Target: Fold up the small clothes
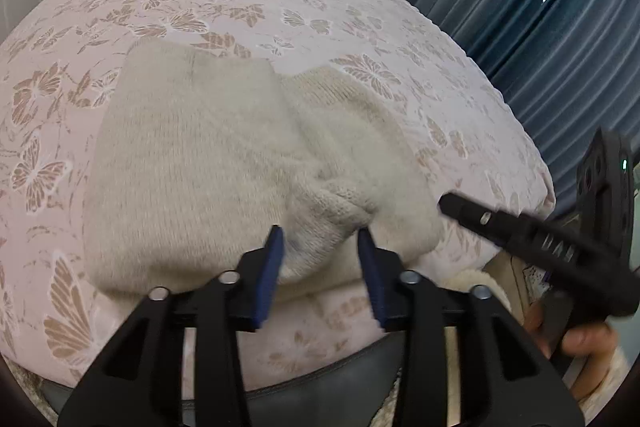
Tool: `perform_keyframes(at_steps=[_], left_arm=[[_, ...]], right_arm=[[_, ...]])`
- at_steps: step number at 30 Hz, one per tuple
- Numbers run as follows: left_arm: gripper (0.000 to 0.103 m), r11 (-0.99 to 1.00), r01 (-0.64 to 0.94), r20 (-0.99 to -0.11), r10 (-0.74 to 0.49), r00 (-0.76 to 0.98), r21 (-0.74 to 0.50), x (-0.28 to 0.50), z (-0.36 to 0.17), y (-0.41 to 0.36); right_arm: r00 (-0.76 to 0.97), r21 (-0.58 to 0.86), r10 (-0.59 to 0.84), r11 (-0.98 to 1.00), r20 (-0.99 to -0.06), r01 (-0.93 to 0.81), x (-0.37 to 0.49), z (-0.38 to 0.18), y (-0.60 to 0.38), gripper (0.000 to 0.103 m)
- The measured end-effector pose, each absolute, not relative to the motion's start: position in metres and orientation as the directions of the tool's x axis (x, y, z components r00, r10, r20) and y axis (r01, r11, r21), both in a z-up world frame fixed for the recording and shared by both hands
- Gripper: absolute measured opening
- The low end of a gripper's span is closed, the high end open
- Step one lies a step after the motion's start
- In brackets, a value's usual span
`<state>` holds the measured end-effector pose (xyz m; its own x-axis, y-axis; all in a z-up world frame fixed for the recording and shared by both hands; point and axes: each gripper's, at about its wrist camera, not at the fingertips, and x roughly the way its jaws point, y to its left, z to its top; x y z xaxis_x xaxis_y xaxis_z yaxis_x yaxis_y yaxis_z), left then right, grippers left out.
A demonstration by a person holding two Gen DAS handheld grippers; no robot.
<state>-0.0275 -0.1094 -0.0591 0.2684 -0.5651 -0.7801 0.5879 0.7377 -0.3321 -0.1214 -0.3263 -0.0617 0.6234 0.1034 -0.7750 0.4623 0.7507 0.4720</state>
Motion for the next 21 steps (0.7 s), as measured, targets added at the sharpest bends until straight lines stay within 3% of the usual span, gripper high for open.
perform_keyframes(at_steps=[1,3,7,12,13,14,15,16,19,21], left_arm=[[0.068,0.744,0.595,-0.782,-0.551,0.290,-0.304,-0.033,-0.062,-0.100],[0.085,0.779,0.590,-0.799,-0.486,0.355,-0.211,-0.043,-0.066,-0.082],[0.086,0.857,0.515,-0.840,-0.295,0.456,-0.022,-0.033,-0.080,-0.058],[0.086,0.917,0.398,-0.875,-0.184,0.448,0.010,-0.002,-0.103,-0.040],[0.078,0.922,0.387,-0.878,-0.182,0.443,0.004,0.002,-0.106,-0.037],[0.067,0.920,0.390,-0.884,-0.203,0.422,-0.025,0.006,-0.109,-0.035],[0.046,0.917,0.394,-0.894,-0.223,0.389,-0.057,0.011,-0.114,-0.033],[0.032,0.917,0.389,-0.903,-0.243,0.356,-0.093,0.013,-0.118,-0.033],[0.017,0.908,0.394,-0.900,-0.284,0.331,-0.141,0.010,-0.118,-0.033],[0.016,0.889,0.434,-0.888,-0.312,0.337,-0.148,0.004,-0.112,-0.038]], right_arm=[[0.634,0.485,0.113,0.748,-0.765,0.452,-0.123,-0.059,-0.328,0.071],[0.642,0.520,0.156,0.739,-0.750,0.428,-0.117,-0.058,-0.328,0.075],[0.623,0.605,0.296,0.706,-0.724,0.367,-0.080,-0.060,-0.308,0.078],[0.525,0.525,0.298,0.771,-0.797,0.360,-0.031,-0.076,-0.256,0.077],[0.515,0.508,0.289,0.785,-0.807,0.356,-0.025,-0.079,-0.248,0.058],[0.504,0.493,0.286,0.798,-0.815,0.345,-0.021,-0.081,-0.241,0.020],[0.493,0.476,0.282,0.815,-0.823,0.330,-0.014,-0.079,-0.235,0.021],[0.516,0.476,0.274,0.822,-0.812,0.312,-0.012,-0.070,-0.233,0.019],[0.680,0.605,0.349,0.776,-0.645,0.176,-0.025,-0.007,-0.238,0.015],[0.751,0.624,0.344,0.773,-0.564,0.114,-0.046,0.033,-0.249,0.015]])
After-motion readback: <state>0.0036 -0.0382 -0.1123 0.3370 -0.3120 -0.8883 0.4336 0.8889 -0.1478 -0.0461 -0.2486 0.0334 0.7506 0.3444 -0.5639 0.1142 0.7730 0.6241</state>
